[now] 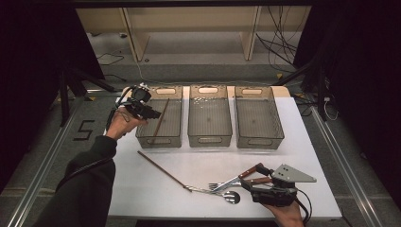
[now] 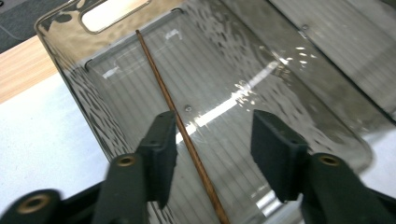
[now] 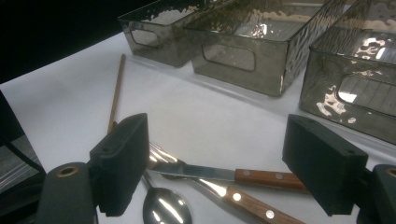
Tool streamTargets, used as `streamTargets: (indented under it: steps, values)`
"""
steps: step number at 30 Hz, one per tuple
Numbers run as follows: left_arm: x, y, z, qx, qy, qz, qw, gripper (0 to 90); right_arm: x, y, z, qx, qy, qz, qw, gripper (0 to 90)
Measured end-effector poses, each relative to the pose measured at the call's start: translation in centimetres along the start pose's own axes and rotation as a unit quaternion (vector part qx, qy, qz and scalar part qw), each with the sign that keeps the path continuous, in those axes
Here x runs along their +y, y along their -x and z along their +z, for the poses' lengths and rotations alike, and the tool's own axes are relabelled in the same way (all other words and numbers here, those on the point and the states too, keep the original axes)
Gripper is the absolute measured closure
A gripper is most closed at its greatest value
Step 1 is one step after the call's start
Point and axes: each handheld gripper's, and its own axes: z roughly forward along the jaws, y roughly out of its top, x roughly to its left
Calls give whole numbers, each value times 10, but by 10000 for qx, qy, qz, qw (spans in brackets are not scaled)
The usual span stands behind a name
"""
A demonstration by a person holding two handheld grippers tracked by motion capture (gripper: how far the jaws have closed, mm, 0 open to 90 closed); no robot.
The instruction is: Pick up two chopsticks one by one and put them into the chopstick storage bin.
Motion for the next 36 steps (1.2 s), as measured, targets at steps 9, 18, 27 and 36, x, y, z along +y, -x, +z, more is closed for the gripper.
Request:
streamTargets:
  steps: [9,18,27,36]
  values:
    - [-4,17,-20,-288,3,530,9982,343,0,0,0,-5,9,1,10000,238]
    - [-13,50,-36,-635,-176,1557,9856,274,0,0,0,-9,8,-3,10000,237]
    - [-24,79,-38,-899,-360,2259,9693,240,0,0,0,-8,11,5,10000,237]
    - [-34,94,-30,-985,-673,2776,9533,238,0,0,0,-8,15,-4,10000,237]
